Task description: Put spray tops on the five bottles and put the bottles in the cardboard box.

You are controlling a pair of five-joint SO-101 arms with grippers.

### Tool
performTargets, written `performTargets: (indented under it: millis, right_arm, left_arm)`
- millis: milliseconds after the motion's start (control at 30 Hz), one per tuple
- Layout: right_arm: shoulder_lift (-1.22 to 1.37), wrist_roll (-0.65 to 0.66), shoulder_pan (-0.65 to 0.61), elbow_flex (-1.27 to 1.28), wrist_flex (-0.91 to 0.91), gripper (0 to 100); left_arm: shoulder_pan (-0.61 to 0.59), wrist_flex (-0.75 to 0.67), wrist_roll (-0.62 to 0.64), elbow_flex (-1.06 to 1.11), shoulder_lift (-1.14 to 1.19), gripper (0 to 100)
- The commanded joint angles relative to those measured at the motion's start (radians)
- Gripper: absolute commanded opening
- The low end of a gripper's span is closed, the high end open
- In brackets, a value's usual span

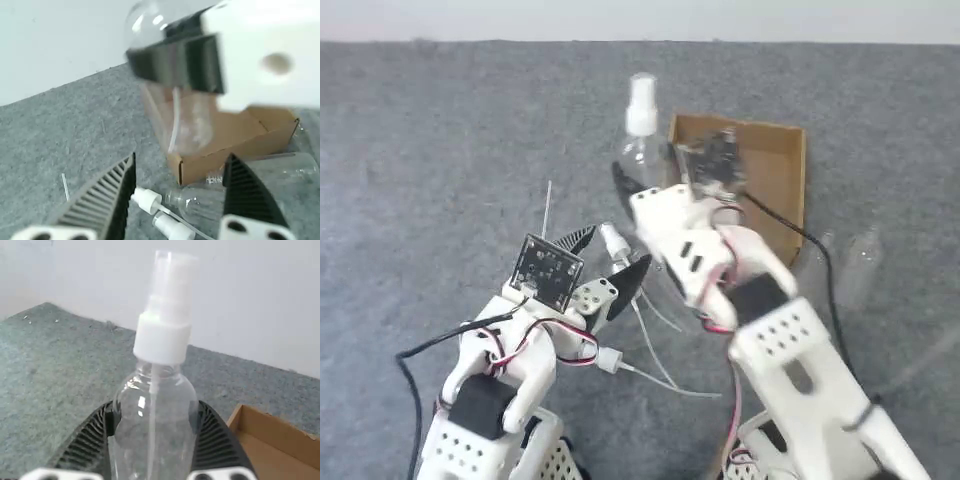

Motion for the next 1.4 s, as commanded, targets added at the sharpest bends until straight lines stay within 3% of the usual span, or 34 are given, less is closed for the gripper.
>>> performTargets:
  millis: [0, 367, 700, 800, 1100, 1367]
  right_arm:
    - [0.062, -0.005, -0.074, -0.155, 0.088, 0.6]
    - [-0.048, -0.005, -0.097, -0.242, 0.372, 0.6]
    - [-0.101, 0.051, -0.073, -0.242, 0.403, 0.6]
    - [-0.056, 0.097, 0.002, -0.242, 0.303, 0.6]
    - [0.291, 0.097, 0.179, -0.244, -0.104, 0.6]
    - [0.553, 0.095, 0.254, -0.302, -0.337, 0.6]
  left_arm:
    - [-0.044, -0.106, -0.011, 0.045, -0.017, 27]
    - [-0.075, -0.13, -0.011, 0.081, -0.017, 27]
    - [-0.077, -0.129, -0.008, 0.081, -0.018, 27]
    - [-0.081, -0.129, -0.009, 0.09, -0.025, 24]
    - [-0.083, -0.135, -0.008, 0.113, -0.025, 1]
    - [-0.083, -0.135, -0.008, 0.124, -0.025, 1]
